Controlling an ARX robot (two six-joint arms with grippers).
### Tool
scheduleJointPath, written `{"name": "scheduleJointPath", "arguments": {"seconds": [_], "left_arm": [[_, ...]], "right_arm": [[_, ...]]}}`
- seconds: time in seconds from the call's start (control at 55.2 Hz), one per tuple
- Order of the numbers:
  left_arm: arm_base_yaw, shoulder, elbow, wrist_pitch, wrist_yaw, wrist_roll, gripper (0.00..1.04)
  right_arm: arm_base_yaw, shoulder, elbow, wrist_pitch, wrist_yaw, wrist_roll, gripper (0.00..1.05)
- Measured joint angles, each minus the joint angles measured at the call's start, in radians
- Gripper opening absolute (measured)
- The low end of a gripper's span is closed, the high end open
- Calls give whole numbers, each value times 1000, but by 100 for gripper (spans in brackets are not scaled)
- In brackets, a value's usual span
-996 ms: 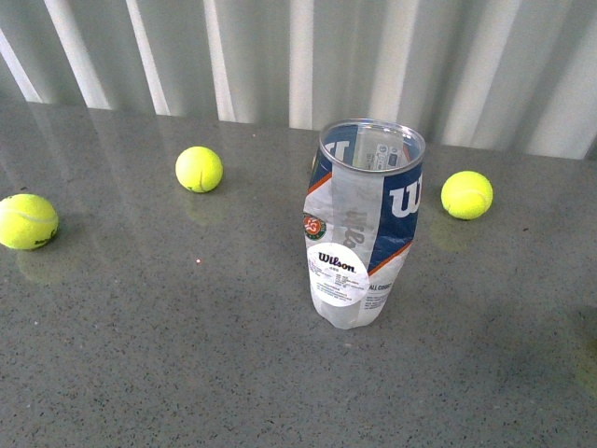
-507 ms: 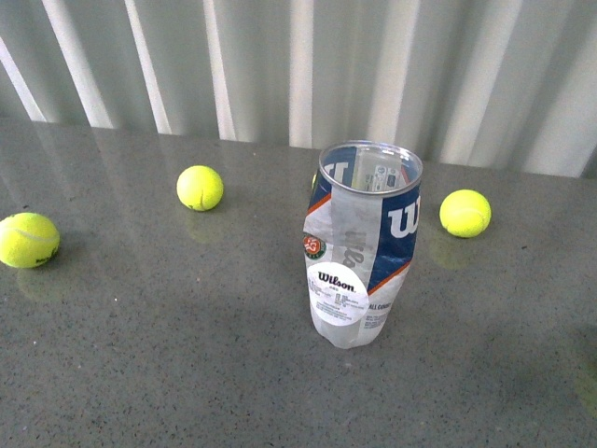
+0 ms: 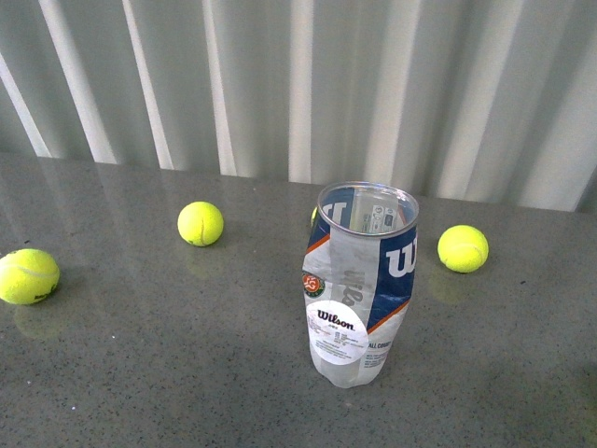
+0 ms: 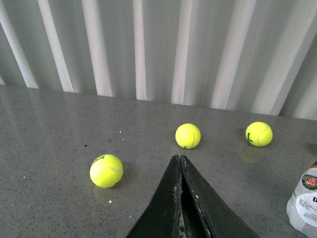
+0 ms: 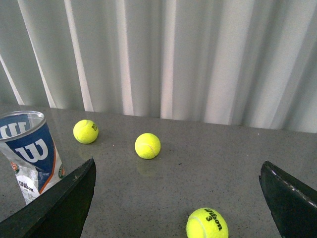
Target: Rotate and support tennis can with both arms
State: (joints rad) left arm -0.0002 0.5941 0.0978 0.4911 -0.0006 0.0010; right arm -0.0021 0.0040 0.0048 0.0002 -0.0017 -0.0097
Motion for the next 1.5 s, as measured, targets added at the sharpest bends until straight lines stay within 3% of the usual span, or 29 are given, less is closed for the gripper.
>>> {"name": "scheduleJointPath", "arguments": {"seconds": [1.141, 1.25, 1.503], "left_arm": [[0, -423, -74, -317, 0, -2, 4], [0, -555, -74, -480, 0, -3, 4], [0, -590, -74, -489, 0, -3, 4]], "right_arm": [[0, 0, 0, 0, 0, 0, 97], [0, 0, 0, 0, 0, 0, 97], [0, 0, 0, 0, 0, 0, 97]]}}
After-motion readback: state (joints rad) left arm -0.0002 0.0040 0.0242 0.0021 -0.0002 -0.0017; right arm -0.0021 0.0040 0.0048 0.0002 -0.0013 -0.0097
